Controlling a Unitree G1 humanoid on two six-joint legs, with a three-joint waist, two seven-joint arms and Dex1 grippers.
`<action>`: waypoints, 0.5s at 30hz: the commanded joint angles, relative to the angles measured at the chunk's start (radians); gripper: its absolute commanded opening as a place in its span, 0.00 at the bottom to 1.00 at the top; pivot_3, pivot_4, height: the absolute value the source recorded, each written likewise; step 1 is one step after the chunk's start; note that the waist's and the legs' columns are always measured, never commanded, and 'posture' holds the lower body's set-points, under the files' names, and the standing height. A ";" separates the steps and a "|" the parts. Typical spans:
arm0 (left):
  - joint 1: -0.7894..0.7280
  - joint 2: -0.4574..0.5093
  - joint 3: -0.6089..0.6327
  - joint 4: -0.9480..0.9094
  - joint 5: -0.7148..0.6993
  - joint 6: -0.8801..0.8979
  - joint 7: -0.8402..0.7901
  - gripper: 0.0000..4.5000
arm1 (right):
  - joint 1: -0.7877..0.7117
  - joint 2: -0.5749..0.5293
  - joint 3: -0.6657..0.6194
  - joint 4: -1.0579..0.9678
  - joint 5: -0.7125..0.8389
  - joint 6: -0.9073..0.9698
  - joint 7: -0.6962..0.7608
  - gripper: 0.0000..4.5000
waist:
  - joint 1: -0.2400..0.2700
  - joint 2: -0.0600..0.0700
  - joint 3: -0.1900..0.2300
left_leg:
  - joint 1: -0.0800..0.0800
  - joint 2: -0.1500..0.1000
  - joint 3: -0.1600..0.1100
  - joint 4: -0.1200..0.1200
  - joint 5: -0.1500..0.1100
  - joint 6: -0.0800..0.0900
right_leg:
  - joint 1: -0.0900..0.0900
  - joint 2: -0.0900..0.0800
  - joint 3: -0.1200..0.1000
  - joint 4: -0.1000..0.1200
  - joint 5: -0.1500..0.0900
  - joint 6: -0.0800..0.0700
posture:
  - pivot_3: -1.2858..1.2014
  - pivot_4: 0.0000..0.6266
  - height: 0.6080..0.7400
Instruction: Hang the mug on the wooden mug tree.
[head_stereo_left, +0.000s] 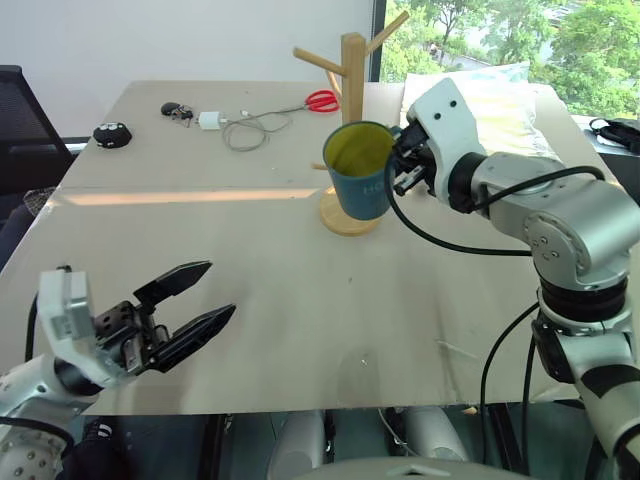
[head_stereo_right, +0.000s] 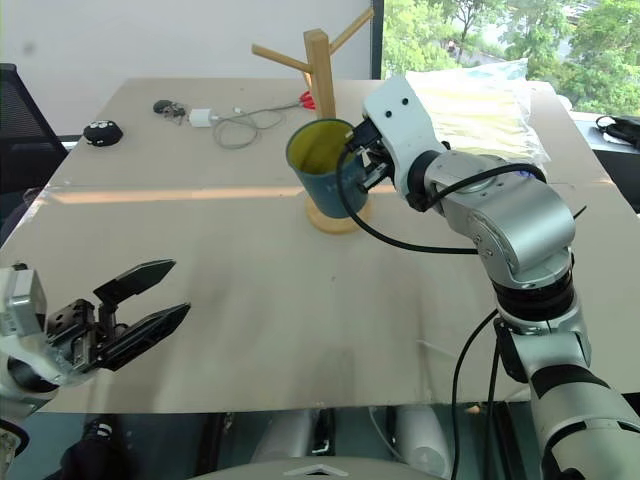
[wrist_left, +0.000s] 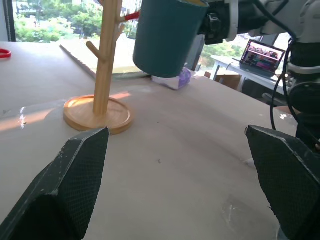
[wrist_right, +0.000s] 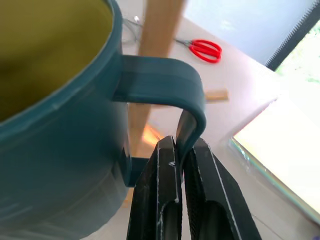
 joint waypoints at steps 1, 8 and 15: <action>-0.001 0.022 0.056 0.030 -0.023 -0.009 -0.035 1.00 | -0.046 0.010 -0.002 -0.023 0.006 -0.011 0.023 0.01 | 0.001 0.000 0.000 | 0.000 0.000 0.000 0.000 0.000 0.000 | 0.000 0.000 0.000 0.000 0.000 0.000 | 0.52 0.24 1.00; 0.008 0.016 0.061 0.038 -0.015 -0.009 -0.048 1.00 | -0.077 0.030 0.039 0.065 -0.035 -0.054 0.029 0.01 | -0.001 0.000 0.000 | 0.000 0.000 0.000 0.000 0.000 0.000 | 0.000 0.000 0.000 0.000 0.000 0.000 | 0.52 0.24 1.00; 0.027 -0.004 0.058 0.024 -0.009 -0.018 -0.042 1.00 | -0.093 0.029 0.080 0.152 -0.078 -0.120 0.056 0.01 | -0.001 0.000 0.000 | 0.000 0.000 0.000 0.000 0.000 -0.001 | 0.000 0.000 0.000 0.000 0.000 0.000 | 0.52 0.24 1.00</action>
